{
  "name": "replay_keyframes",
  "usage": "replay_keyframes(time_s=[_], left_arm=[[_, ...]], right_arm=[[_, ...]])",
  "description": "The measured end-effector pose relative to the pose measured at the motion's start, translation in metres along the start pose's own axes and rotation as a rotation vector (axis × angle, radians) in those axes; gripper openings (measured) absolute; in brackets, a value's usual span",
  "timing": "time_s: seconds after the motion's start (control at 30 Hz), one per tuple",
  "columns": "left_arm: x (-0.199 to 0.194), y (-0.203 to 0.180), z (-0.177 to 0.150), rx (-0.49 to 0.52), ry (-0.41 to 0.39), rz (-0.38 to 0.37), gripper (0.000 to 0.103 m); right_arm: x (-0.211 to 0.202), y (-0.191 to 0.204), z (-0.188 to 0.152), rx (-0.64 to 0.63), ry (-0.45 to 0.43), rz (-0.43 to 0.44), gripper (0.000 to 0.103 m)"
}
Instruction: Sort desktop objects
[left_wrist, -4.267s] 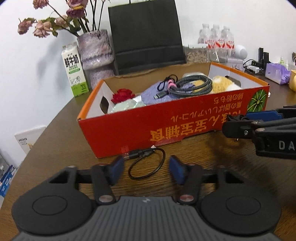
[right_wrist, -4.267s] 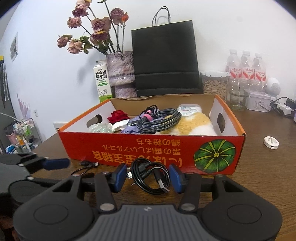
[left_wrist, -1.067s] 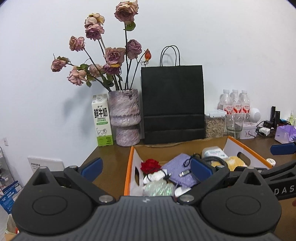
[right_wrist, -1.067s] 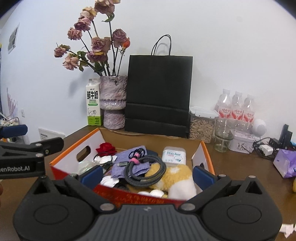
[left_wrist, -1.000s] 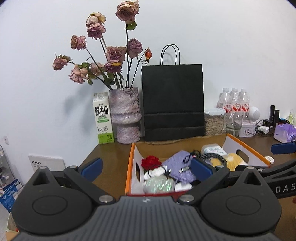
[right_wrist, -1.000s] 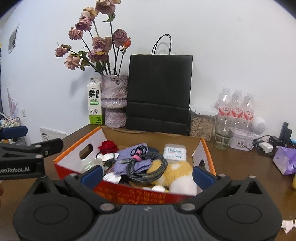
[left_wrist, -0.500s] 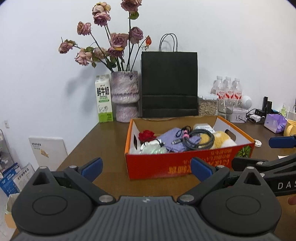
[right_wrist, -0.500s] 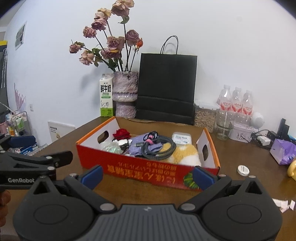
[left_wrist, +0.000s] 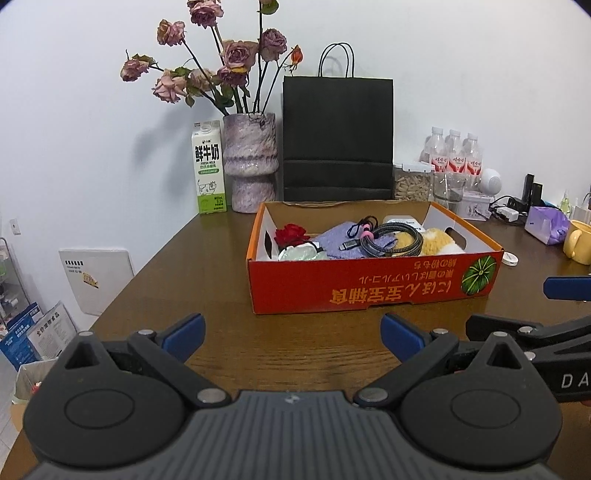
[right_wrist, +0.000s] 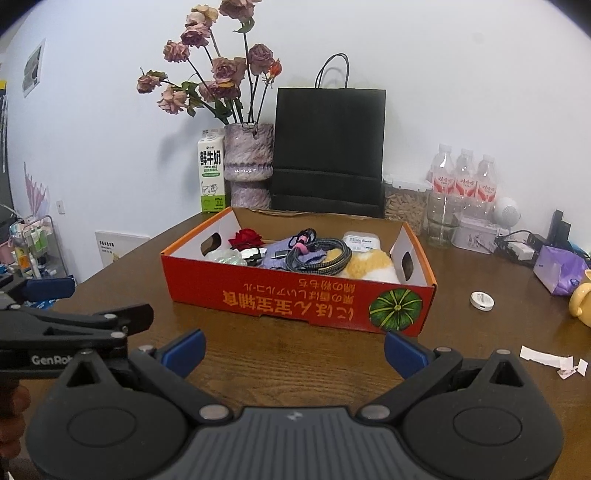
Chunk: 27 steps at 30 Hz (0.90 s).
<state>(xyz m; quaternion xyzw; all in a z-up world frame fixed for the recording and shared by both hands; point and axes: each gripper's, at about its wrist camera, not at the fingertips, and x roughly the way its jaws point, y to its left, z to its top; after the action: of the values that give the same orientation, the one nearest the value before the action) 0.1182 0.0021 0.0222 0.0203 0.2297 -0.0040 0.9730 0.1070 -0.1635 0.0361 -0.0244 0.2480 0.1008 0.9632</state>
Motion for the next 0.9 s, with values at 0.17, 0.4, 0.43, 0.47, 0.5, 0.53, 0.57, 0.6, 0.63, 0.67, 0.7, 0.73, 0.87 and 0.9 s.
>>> replay_keyframes(time_s=[0.17,0.4,0.43,0.47,0.5,0.53,0.57,0.6,0.63,0.67,0.7,0.73,0.87,0.9], left_arm=[[0.0009,-0.0014,-0.0008,0.002,0.003,0.004,0.103],[0.0008,-0.0034,-0.0001,0.009,0.003,0.011,0.103],[0.0008,-0.0038,0.0,0.01,0.003,0.012,0.103],[0.0005,-0.0041,0.0001,0.011,0.002,0.013,0.103],[0.0004,-0.0043,0.0003,0.012,0.001,0.013,0.103],[0.0002,-0.0049,0.0005,0.012,0.001,0.014,0.103],[0.0,-0.0051,0.0006,0.012,0.0,0.014,0.103],[0.0001,-0.0049,0.0007,0.013,0.0,0.013,0.103],[0.0001,-0.0049,0.0009,0.012,0.0,0.013,0.103],[-0.0001,-0.0051,0.0011,0.013,0.0,0.013,0.103],[-0.0001,-0.0051,0.0011,0.013,0.0,0.013,0.103],[-0.0001,-0.0049,0.001,0.012,0.001,0.014,0.103],[-0.0004,-0.0053,0.0016,0.012,0.0,0.013,0.103],[-0.0005,-0.0053,0.0016,0.013,-0.001,0.014,0.103]], right_arm=[[0.0002,0.0002,-0.0017,0.002,0.003,0.001,0.103],[0.0001,-0.0009,-0.0017,0.004,0.002,0.003,0.103],[-0.0004,-0.0015,-0.0015,0.005,0.002,0.002,0.103],[-0.0005,-0.0016,-0.0014,0.004,0.001,0.002,0.103],[-0.0005,-0.0017,-0.0012,0.005,0.001,0.001,0.103],[-0.0005,-0.0024,-0.0009,0.005,0.0,0.001,0.103],[-0.0005,-0.0028,-0.0007,0.006,-0.001,0.0,0.103],[-0.0004,-0.0031,-0.0005,0.005,-0.002,-0.001,0.103],[-0.0005,-0.0038,-0.0003,0.005,-0.002,-0.002,0.103],[-0.0007,-0.0039,-0.0002,0.005,-0.003,-0.003,0.103],[-0.0007,-0.004,0.0,0.005,-0.004,-0.003,0.103],[-0.001,-0.0038,-0.0004,0.005,-0.004,-0.003,0.103],[-0.0013,-0.0036,-0.0002,0.003,-0.005,-0.005,0.103],[-0.0015,-0.0036,0.0,0.003,-0.005,-0.006,0.103]])
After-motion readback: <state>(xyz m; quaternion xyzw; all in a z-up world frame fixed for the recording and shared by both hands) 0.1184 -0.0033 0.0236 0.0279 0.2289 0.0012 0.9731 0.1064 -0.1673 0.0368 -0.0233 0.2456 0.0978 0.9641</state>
